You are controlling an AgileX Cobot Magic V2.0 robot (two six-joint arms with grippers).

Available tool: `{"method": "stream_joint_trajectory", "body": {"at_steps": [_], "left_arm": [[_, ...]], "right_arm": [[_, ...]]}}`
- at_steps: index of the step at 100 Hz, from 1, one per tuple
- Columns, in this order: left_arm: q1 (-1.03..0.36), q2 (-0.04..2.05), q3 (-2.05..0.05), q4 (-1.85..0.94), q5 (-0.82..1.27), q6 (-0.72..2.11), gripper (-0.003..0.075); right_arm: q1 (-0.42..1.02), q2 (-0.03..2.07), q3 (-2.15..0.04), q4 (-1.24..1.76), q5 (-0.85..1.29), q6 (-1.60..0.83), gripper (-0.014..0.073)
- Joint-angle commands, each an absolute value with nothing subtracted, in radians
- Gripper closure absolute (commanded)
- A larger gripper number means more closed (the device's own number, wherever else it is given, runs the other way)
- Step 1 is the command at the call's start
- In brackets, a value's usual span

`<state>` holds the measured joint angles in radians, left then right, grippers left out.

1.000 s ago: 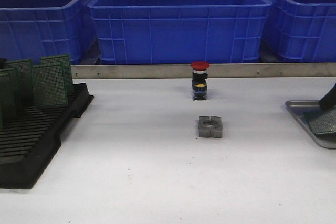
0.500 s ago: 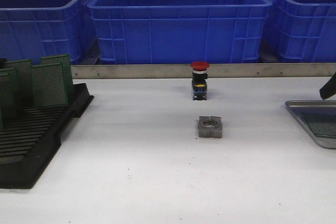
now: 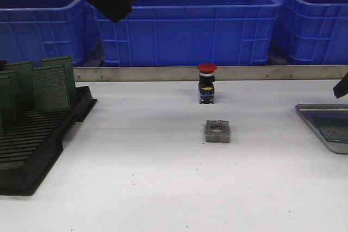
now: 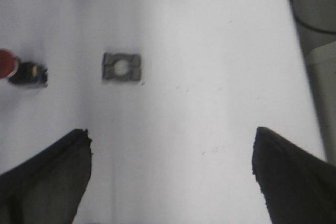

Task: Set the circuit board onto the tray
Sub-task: 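Move the left gripper back down to the black rack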

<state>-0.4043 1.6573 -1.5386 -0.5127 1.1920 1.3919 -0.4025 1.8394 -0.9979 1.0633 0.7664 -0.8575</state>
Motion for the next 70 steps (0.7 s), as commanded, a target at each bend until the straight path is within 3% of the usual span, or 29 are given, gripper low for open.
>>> {"method": "stream_joint_trajectory", "body": {"at_steps": [1, 38, 70], "left_arm": [[-0.351, 1.609, -1.573, -0.498, 1.112, 1.389, 0.0132], [-0.103, 1.69, -1.574, -0.484, 1.065, 1.393, 0.0129], [-0.057, 1.815, -1.574, -0.375, 1.017, 1.439, 0.0129]], "right_arm": [[-0.409, 1.785, -1.023, 1.091, 0.801, -0.87, 0.0009], [-0.409, 1.785, -1.023, 1.091, 0.808, -0.87, 0.0009], [-0.408, 1.785, -1.023, 1.091, 0.826, -0.87, 0.0009]]}}
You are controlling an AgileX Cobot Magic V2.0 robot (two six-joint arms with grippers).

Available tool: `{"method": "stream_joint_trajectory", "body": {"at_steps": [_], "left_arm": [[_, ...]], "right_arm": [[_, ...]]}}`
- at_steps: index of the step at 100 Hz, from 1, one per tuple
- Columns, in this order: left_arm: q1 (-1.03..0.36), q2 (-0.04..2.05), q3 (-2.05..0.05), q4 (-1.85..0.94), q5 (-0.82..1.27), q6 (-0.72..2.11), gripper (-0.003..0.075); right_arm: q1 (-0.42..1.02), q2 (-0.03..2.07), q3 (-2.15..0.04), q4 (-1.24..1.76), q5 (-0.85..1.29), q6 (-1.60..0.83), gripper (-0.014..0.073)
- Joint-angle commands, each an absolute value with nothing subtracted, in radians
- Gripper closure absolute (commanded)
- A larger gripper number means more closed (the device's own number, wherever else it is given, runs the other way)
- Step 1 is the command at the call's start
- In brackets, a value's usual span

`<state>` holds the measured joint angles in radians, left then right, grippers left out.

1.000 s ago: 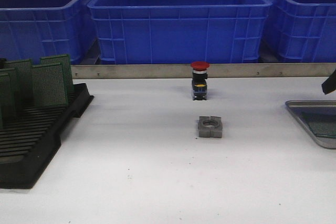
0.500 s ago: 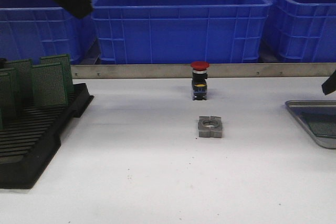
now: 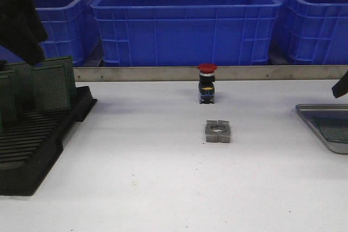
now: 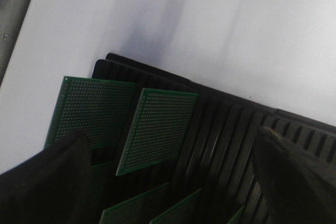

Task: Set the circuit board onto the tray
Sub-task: 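Move the left gripper back down to the black rack, then grasp a second green board and lift it out with the left gripper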

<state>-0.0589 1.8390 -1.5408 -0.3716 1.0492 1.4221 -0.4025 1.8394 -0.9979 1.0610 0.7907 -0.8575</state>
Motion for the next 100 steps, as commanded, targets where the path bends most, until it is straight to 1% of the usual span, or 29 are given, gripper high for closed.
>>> {"method": "stream_joint_trajectory", "body": {"at_steps": [1, 83, 90, 97, 100], "left_arm": [[-0.057, 1.817, -1.574, -0.375, 1.017, 1.441, 0.0129], [-0.057, 1.928, -1.599, -0.35, 1.021, 1.445, 0.0137], [-0.057, 1.928, -1.599, -0.35, 1.023, 1.445, 0.0176], [-0.057, 1.928, -1.599, -0.35, 1.023, 1.445, 0.026], [-0.057, 1.928, -1.599, -0.35, 1.023, 1.445, 0.0316]], "right_arm": [[-0.408, 1.785, -1.023, 1.091, 0.826, -0.87, 0.0009], [-0.402, 1.785, -1.023, 1.091, 0.829, -0.87, 0.0009], [-0.402, 1.785, -1.023, 1.091, 0.829, -0.87, 0.0009], [-0.402, 1.785, -1.023, 1.091, 0.829, -0.87, 0.0009], [-0.402, 1.785, -1.023, 1.091, 0.829, -0.87, 0.0009]]}}
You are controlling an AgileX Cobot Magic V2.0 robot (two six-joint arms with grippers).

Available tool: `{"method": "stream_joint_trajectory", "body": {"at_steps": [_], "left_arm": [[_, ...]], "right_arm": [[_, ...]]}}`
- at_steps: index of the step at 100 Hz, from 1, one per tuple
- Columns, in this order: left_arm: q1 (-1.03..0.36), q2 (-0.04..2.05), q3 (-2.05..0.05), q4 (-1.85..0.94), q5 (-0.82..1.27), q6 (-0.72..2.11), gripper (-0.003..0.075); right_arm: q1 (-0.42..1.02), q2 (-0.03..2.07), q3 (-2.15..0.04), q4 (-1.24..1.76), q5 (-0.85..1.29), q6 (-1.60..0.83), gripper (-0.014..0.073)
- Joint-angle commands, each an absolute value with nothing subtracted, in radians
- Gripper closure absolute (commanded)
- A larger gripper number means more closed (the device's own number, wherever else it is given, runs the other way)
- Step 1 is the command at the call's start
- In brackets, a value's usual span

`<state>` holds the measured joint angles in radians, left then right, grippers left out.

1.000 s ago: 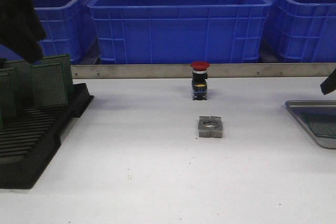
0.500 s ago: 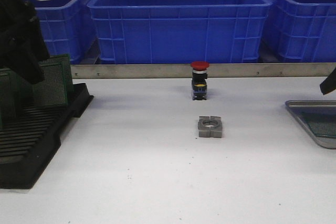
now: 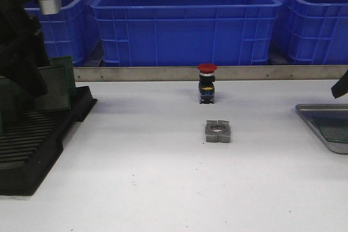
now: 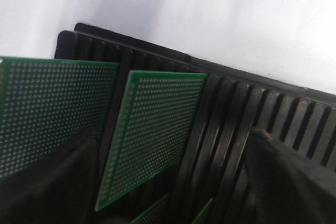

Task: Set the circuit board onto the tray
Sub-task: 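Grasp a second green board and lift it out with the left gripper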

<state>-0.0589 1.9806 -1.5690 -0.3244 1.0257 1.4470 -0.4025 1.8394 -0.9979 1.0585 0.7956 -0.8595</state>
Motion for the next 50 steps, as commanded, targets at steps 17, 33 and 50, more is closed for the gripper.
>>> {"method": "stream_joint_trajectory", "body": {"at_steps": [17, 33, 50], "left_arm": [[-0.057, 1.928, -1.599, -0.35, 1.021, 1.445, 0.0629], [-0.057, 1.928, -1.608, -0.35, 1.018, 1.445, 0.0738], [-0.057, 1.928, -1.664, -0.35, 1.095, 1.444, 0.0738]], "right_arm": [[-0.402, 1.785, -1.023, 1.091, 0.829, -0.87, 0.0009], [-0.402, 1.785, -1.023, 1.091, 0.829, -0.87, 0.0009], [-0.402, 1.785, -1.023, 1.091, 0.832, -0.87, 0.0009]]}}
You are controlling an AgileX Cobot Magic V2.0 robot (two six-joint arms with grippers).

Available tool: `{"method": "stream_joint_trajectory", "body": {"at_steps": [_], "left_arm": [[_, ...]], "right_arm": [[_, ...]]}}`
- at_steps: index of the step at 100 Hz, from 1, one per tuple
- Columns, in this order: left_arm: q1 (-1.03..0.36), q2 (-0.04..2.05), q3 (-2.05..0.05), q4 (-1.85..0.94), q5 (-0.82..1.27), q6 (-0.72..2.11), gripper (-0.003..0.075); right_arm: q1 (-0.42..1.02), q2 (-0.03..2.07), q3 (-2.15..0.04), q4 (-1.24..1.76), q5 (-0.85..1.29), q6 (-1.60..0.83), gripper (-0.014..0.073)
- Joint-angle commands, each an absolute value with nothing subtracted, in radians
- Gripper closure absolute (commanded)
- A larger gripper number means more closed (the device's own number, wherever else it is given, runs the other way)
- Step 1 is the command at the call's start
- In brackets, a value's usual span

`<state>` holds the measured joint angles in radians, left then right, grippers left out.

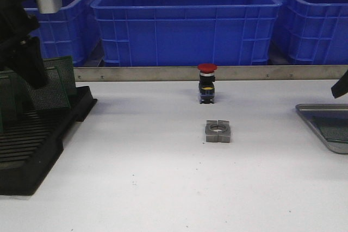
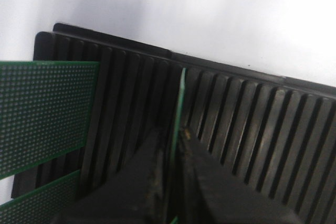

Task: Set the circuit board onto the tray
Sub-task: 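Grasp a second green board and lift it out with the left gripper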

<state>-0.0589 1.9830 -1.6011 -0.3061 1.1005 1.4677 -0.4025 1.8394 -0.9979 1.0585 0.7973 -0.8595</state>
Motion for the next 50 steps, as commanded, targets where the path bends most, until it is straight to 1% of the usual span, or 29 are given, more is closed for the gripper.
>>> {"method": "stream_joint_trajectory", "body": {"at_steps": [1, 18, 26, 36, 50], "left_arm": [[-0.057, 1.928, -1.668, -0.35, 1.102, 1.444, 0.0738], [-0.057, 1.928, -1.785, -0.378, 1.276, 1.441, 0.0738], [-0.057, 1.915, -1.814, -0.406, 1.273, 1.387, 0.0738], [-0.062, 1.88, -1.819, -0.452, 1.273, 1.383, 0.0738], [-0.079, 1.83, -1.819, -0.611, 1.273, 1.353, 0.0738]], "right_arm": [[-0.402, 1.785, -1.023, 1.091, 0.832, -0.87, 0.0009], [-0.402, 1.785, -1.023, 1.091, 0.833, -0.87, 0.0009], [-0.402, 1.785, -1.023, 1.091, 0.833, -0.87, 0.0009], [-0.402, 1.785, -1.023, 1.091, 0.833, -0.87, 0.0009], [-0.402, 1.785, -1.023, 1.091, 0.833, -0.87, 0.0009]]}}
